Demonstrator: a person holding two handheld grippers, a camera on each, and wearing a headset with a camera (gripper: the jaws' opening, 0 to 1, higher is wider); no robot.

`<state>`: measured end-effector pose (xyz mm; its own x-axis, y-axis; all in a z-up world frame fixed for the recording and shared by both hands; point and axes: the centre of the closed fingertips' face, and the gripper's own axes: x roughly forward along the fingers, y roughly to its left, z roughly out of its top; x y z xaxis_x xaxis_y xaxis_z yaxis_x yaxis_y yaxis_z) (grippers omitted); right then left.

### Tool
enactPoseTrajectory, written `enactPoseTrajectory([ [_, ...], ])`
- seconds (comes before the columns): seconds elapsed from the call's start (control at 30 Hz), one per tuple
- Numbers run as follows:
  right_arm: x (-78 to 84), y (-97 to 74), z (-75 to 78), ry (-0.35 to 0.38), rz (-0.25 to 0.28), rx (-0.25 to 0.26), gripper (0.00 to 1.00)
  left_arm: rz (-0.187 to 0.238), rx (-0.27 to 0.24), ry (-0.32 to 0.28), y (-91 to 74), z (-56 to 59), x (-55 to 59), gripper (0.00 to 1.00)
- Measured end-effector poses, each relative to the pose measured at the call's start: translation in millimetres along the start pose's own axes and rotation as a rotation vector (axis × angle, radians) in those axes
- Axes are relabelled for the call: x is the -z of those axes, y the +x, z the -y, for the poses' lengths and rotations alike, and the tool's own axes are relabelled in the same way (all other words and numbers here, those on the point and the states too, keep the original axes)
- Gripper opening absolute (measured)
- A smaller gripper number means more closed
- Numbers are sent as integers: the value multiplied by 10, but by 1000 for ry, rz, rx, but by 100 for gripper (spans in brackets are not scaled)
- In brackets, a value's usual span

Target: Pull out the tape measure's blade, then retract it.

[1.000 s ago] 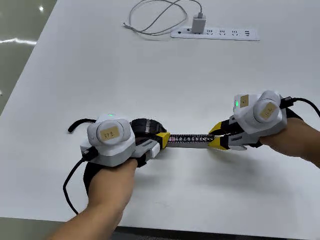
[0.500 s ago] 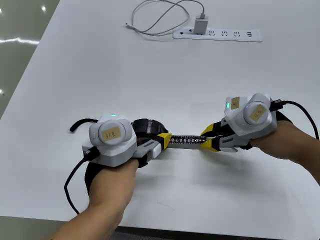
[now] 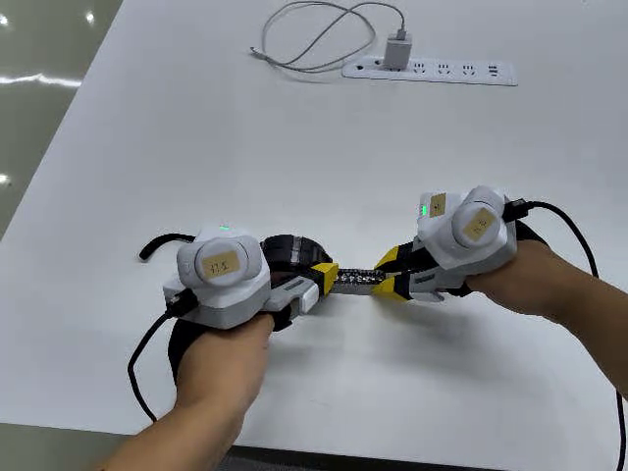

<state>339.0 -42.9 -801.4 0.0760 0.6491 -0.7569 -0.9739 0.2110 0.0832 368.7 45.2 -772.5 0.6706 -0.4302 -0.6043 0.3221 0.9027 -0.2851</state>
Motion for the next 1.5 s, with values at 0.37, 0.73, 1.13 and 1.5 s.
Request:
enactPoseTrajectory([
  [0.37,-171,162,-27,-3,26,-13,10,0,2,-2,4,5,6,57],
  [0.73,-316,287,-54,-15,48,-19,10,1,5,-4,-2,4,6,57],
  [1.13,-339,304,-77,-47,53,-14,11,12,19,-5,-5,14,-1,59],
  [1.5,-339,304,-71,-43,47,-3,12,-5,28,-31,0,15,0,60],
])
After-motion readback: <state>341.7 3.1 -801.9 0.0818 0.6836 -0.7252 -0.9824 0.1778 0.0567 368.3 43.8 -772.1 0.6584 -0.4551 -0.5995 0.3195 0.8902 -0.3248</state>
